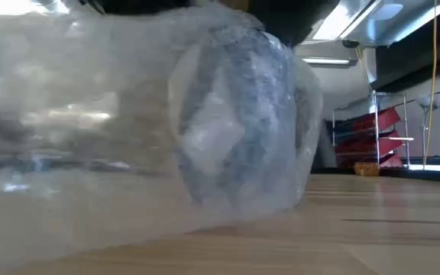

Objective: Wrap mug
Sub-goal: Wrap the white mug with transparent bubble wrap

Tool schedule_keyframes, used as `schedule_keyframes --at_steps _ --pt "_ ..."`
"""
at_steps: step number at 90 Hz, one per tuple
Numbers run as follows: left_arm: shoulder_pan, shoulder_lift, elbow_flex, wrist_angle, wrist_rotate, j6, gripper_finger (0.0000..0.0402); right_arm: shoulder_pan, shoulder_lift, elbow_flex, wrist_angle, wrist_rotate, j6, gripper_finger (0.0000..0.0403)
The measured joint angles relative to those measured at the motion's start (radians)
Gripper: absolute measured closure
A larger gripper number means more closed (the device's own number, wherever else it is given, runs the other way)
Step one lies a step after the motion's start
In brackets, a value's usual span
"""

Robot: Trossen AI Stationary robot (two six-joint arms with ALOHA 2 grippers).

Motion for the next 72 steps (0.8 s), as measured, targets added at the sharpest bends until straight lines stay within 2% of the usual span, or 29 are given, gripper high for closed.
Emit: schedule_keyframes --at_steps 14,31,42,56,72 --pt "-0.001 -0.013 0.001 0.007 -0.002 0.0 0.0231 -0.001 -0.001 0.007 0.009 -0.01 -0.026 0.0376" --pt "0.0 -0.011 0.001 0.002 0.0 -0.003 0.0231 -0.001 -0.008 0.082 -0.053 0.0 -0.105 0.0293" --pt "0.001 -0.011 0.001 0.006 -0.003 -0.006 0.0231 -0.001 -0.011 0.151 -0.14 0.0 -0.137 0.0258" --pt "0.001 -0.011 0.001 0.002 -0.011 -0.004 0.0231 -0.001 -0.01 0.199 -0.158 -0.002 -0.152 0.0248" --pt "0.002 -0.011 0.002 0.0 -0.011 -0.004 0.0231 0.009 0.002 0.171 -0.08 -0.079 -0.143 0.0258"
